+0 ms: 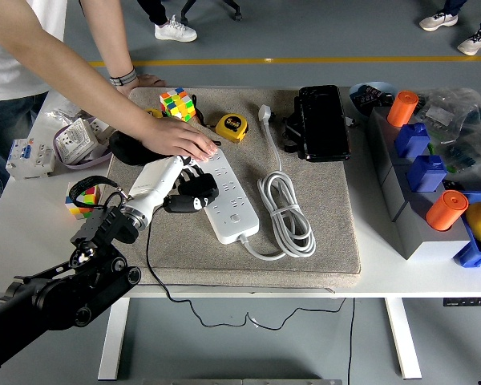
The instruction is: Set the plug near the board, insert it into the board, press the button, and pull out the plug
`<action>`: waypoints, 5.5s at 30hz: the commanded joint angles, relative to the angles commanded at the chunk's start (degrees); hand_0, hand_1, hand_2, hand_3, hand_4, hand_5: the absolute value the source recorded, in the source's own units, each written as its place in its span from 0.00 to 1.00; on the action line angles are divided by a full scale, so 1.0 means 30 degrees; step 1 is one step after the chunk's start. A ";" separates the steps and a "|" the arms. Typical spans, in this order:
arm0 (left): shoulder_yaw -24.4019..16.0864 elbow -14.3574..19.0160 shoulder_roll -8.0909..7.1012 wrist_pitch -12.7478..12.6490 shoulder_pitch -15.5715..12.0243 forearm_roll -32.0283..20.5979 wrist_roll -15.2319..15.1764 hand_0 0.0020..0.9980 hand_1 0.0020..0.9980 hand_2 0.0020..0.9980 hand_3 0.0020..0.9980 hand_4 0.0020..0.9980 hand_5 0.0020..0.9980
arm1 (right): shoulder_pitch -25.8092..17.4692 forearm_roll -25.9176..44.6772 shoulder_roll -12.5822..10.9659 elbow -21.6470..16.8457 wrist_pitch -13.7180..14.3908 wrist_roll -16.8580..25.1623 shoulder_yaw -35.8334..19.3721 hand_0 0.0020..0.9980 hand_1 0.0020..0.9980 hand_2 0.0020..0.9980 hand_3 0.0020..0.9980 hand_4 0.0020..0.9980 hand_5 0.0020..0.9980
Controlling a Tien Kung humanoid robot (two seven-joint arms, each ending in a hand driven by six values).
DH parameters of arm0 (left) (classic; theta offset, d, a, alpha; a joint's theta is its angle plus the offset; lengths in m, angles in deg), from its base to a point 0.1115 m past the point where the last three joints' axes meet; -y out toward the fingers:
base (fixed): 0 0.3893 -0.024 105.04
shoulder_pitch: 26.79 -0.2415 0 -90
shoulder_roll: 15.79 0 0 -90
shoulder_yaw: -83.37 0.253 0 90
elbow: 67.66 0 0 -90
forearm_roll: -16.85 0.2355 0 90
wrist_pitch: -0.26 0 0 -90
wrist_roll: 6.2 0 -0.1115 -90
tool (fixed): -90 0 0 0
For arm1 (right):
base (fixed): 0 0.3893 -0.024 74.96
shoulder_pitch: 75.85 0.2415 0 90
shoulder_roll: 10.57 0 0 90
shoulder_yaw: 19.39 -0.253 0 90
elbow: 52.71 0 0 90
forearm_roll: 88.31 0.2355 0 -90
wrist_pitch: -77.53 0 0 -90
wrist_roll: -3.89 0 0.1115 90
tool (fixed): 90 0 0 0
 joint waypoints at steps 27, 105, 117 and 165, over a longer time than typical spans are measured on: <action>-0.1289 0.0152 -0.0599 -0.2014 -0.0870 -0.1419 -0.3384 0.26 0.39 0.47 0.54 0.80 0.00 | -0.0041 -0.0051 0.0003 -0.0002 0.0001 0.0014 -0.0034 0.60 0.65 0.61 0.51 0.81 0.50; -0.5779 -0.0165 -0.1278 -0.0877 -0.3780 -1.2095 -0.8131 0.55 0.66 0.65 0.67 1.00 0.46 | -0.0014 -0.0140 0.0060 0.0052 -0.0016 -0.0046 -0.0158 0.60 0.65 0.61 0.51 0.81 0.50; -0.6471 -0.0225 -0.1172 -0.0166 -0.3910 -1.3680 -0.8467 0.56 0.65 0.64 0.63 0.93 0.44 | 0.0125 0.0057 0.0198 0.0358 -0.0059 -0.0151 -0.0002 0.60 0.65 0.61 0.51 0.81 0.50; -0.7785 0.1508 -0.1615 0.0241 -0.4257 -1.3844 -0.8546 0.55 0.63 0.63 0.61 0.89 0.44 | 0.0513 0.0245 0.0233 0.0761 -0.0247 -0.0861 0.0728 0.61 0.67 0.67 0.53 0.83 0.50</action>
